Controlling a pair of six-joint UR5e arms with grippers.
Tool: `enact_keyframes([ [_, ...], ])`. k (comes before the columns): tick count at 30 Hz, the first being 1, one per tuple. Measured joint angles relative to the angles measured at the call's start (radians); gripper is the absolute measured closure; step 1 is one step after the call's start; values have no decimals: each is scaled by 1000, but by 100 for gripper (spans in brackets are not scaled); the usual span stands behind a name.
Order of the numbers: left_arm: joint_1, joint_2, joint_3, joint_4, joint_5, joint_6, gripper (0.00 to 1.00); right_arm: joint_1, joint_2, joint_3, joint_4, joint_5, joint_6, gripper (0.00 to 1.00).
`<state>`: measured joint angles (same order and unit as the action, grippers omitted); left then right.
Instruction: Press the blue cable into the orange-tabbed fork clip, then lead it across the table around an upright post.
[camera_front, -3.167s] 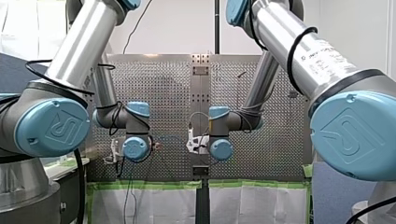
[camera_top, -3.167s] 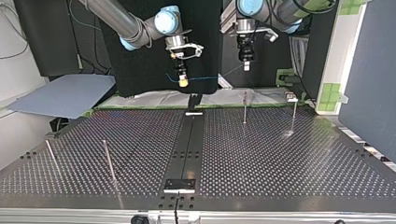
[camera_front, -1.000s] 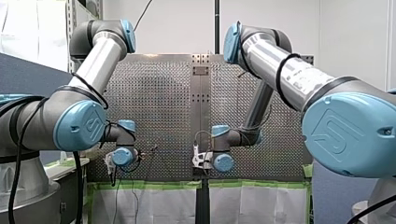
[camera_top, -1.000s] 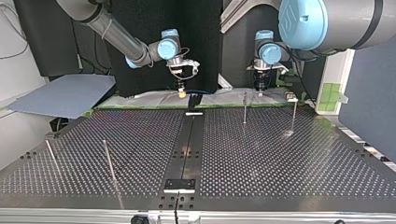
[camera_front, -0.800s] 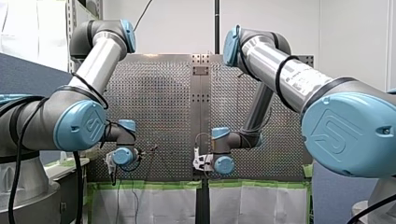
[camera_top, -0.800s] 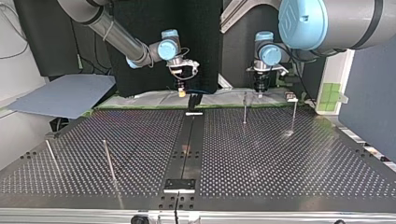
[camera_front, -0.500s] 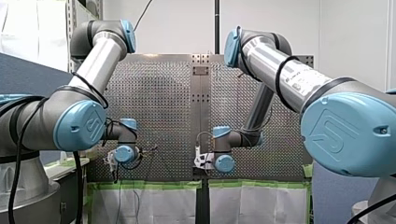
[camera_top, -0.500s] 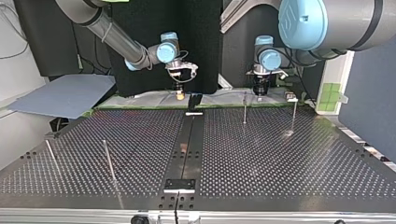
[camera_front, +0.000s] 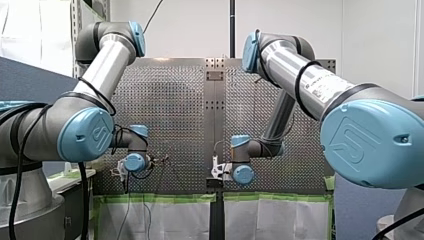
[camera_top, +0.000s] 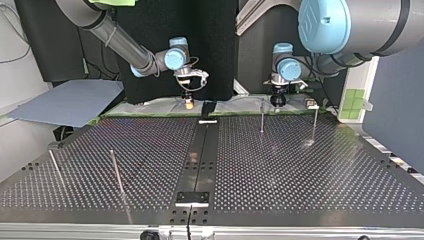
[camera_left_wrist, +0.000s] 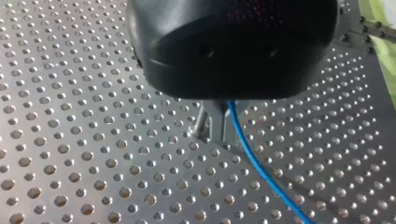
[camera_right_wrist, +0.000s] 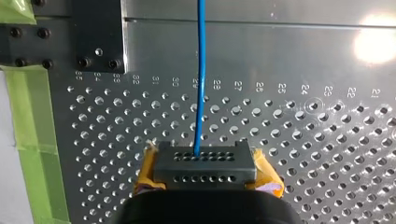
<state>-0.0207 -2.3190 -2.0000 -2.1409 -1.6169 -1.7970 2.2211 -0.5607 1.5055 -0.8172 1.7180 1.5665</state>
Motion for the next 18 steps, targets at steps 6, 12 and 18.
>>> enact_keyframes([
  [6,0,-20,20,-12,8,-3,100,-13,2,-19,13,-1,1,100],
  [12,6,-24,33,-16,11,-7,100,-29,3,-43,32,-1,5,100],
  [18,15,-24,49,-19,15,-17,100,-37,4,-71,61,-1,2,100],
])
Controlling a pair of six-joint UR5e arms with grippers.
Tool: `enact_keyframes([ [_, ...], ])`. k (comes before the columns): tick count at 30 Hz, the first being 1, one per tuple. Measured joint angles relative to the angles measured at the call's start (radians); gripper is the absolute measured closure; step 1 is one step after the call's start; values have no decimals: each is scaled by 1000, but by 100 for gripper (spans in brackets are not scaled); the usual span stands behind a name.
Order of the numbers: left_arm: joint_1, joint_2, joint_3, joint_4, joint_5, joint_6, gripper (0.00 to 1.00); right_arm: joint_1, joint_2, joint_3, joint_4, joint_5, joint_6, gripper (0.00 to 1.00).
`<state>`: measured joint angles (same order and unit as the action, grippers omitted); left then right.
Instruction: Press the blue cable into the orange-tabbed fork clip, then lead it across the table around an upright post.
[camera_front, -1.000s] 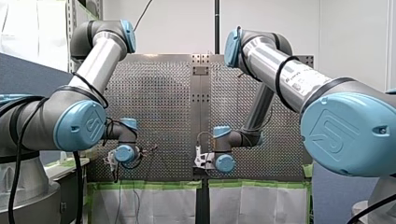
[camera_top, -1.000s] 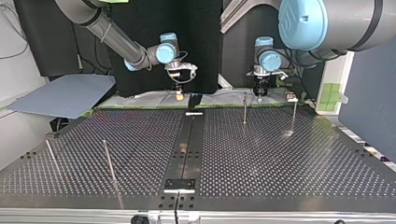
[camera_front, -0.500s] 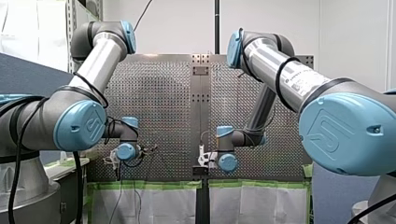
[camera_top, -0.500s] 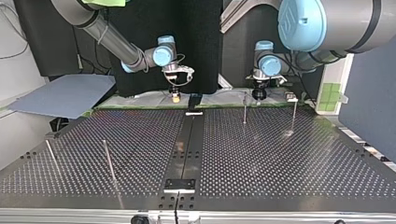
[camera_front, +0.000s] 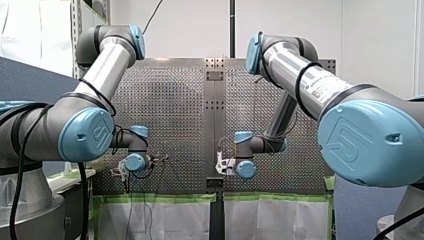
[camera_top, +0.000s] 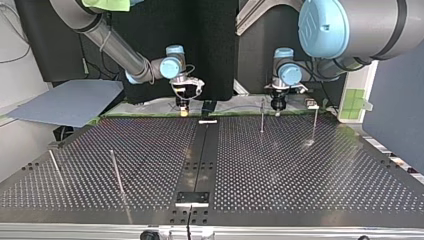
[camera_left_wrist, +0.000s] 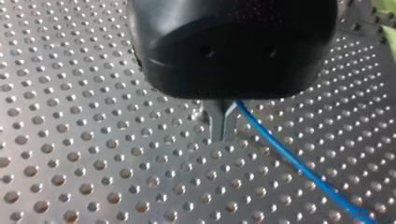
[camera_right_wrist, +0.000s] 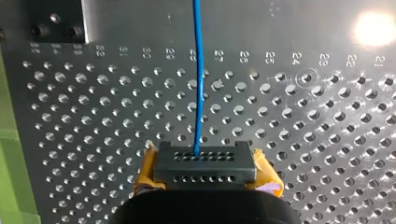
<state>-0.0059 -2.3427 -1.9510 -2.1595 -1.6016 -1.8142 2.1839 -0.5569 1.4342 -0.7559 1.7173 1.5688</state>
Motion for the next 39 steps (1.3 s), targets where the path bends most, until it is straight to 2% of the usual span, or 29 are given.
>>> enact_keyframes([
  [2,3,0,2,-1,1,-2,100,-1,0,-7,13,0,-1,100],
  [3,4,0,3,0,1,-2,90,-1,0,-9,17,1,-1,100],
  [4,6,0,3,1,1,-3,84,-1,0,-11,19,1,-1,100],
  [5,7,0,3,2,1,-3,84,-1,0,-12,20,1,-2,100],
  [6,9,0,3,5,2,-3,54,-1,1,-13,21,1,-2,100],
  [7,10,0,3,7,3,-3,35,-1,1,-13,22,1,-2,100],
  [8,12,0,4,9,3,-2,35,-2,1,-13,23,1,-2,100],
  [9,13,0,4,12,1,1,7,-2,1,-13,23,1,-2,100],
  [10,14,0,4,15,-3,2,0,-2,1,-13,23,1,-2,100],
  [15,19,0,4,24,-24,17,0,-2,1,-13,25,0,-2,100],
  [23,11,0,4,-37,-43,83,0,-2,1,-13,28,-1,-2,100],
  [30,-2,1,-11,-97,-6,130,0,-2,1,-13,32,-1,2,100],
  [39,-6,16,-68,-170,24,143,0,-3,1,-14,32,-2,1,100],
])
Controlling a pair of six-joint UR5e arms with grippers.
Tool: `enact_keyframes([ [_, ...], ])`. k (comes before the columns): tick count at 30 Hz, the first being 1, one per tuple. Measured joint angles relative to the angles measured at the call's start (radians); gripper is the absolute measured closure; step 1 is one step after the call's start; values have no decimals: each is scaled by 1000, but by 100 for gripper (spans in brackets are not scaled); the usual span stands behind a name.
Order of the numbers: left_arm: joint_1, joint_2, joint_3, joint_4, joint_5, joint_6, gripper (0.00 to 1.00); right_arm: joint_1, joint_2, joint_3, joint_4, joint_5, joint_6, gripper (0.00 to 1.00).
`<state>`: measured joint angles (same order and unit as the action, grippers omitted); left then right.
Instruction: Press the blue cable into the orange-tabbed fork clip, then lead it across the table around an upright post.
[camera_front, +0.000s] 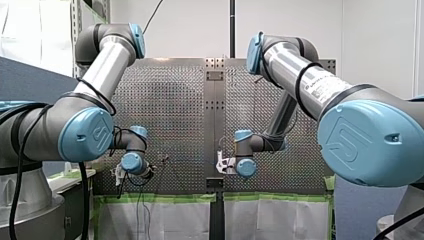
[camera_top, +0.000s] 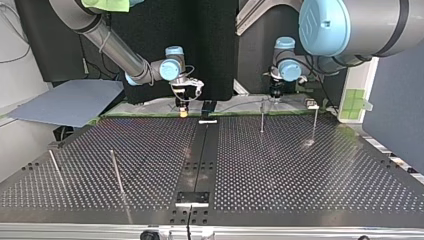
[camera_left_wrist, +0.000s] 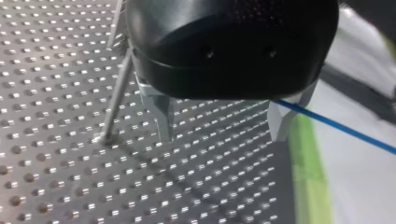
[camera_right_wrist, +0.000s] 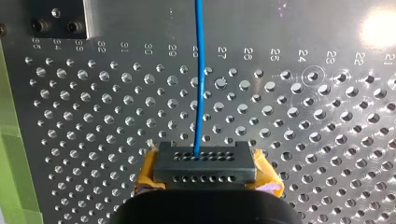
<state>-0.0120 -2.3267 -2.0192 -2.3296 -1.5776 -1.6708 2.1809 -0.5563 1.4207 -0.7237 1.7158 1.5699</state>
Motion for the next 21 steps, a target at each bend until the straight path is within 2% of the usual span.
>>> enact_keyframes([
  [8,-3,43,-51,-18,-9,-1,0,-1,0,0,1,-2,-3,100],
  [16,-29,105,-70,-39,38,0,0,-2,0,0,4,-3,-3,100],
  [21,-44,114,-78,-25,42,1,0,-3,0,0,7,-3,-3,100],
])
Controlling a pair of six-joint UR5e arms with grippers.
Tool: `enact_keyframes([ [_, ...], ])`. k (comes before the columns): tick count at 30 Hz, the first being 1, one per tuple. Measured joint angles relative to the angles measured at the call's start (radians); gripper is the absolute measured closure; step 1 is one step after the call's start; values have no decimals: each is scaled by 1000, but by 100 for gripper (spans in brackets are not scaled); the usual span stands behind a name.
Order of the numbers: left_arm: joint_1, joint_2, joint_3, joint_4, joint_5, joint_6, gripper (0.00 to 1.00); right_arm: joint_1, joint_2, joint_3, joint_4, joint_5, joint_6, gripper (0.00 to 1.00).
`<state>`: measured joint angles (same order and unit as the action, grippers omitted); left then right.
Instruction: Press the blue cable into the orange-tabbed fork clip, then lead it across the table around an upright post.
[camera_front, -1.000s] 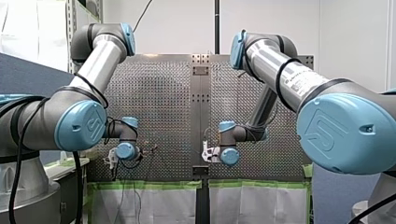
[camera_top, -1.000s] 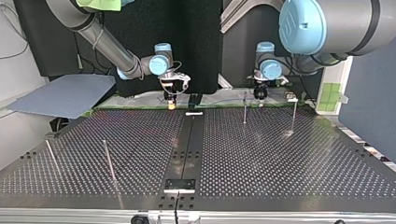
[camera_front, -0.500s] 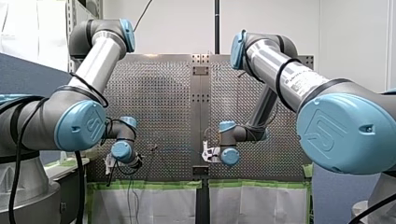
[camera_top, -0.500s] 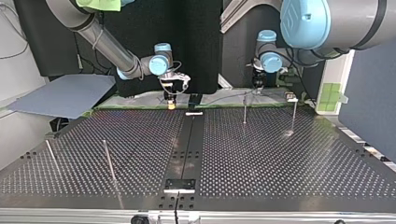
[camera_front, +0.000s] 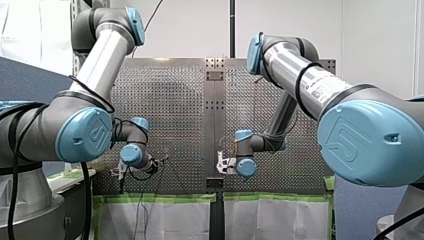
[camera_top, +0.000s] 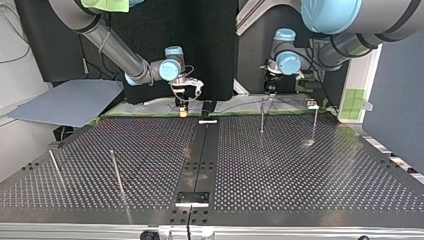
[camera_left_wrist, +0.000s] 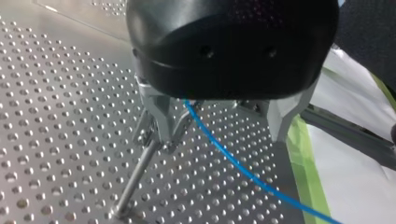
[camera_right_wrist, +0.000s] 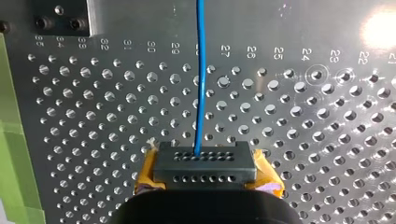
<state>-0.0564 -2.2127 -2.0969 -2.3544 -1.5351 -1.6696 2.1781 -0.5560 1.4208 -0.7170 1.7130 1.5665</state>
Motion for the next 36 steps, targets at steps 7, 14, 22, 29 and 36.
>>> enact_keyframes([
  [7,-14,29,-25,30,-43,-4,0,0,0,0,2,-1,0,100],
  [14,-19,52,-39,54,-47,-10,0,-2,0,0,0,-4,1,100],
  [22,-40,54,-40,28,-4,-17,0,-5,0,0,1,-5,2,100],
  [29,-49,54,-40,28,-1,-20,0,-5,1,0,1,-6,4,100],
  [36,-55,54,-40,30,-8,-21,0,-5,1,0,-2,-6,6,100],
])
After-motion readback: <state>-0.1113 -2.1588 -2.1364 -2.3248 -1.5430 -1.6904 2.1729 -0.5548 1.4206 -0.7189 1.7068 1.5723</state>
